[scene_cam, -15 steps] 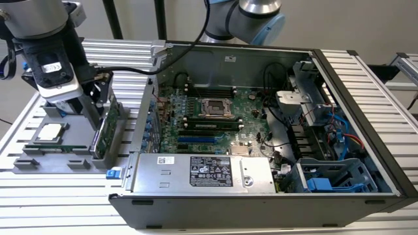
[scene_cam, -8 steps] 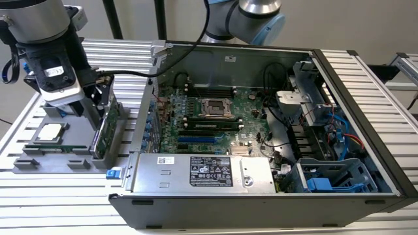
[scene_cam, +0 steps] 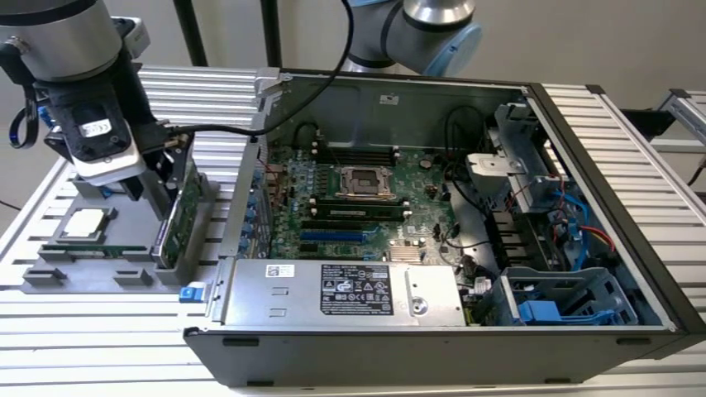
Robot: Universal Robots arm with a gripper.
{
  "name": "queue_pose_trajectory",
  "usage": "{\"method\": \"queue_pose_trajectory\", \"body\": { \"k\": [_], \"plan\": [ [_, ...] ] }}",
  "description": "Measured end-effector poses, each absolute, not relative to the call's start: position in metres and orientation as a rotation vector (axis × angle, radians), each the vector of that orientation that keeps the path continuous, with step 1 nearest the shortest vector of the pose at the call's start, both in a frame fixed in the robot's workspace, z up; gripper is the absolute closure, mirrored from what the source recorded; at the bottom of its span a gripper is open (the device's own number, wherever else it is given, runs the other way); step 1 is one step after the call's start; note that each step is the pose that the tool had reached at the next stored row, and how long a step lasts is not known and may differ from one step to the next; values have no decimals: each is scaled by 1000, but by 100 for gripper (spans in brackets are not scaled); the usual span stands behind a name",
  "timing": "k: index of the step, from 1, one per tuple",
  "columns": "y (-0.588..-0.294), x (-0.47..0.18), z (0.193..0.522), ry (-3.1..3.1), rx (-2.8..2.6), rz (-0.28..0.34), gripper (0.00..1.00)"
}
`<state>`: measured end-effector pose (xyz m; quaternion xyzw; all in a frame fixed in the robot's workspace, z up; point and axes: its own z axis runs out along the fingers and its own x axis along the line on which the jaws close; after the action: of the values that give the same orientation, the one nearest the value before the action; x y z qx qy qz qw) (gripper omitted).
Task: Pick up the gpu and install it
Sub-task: 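Pick up the gpu and move the gpu toward the slot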
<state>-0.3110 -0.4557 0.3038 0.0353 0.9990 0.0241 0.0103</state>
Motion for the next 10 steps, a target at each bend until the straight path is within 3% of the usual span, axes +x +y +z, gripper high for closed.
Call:
{"method": "queue_pose_trajectory", "body": {
  "k": [10],
  "plan": [
    [-456,-311,295,3118,110,75,0]
  ]
}}
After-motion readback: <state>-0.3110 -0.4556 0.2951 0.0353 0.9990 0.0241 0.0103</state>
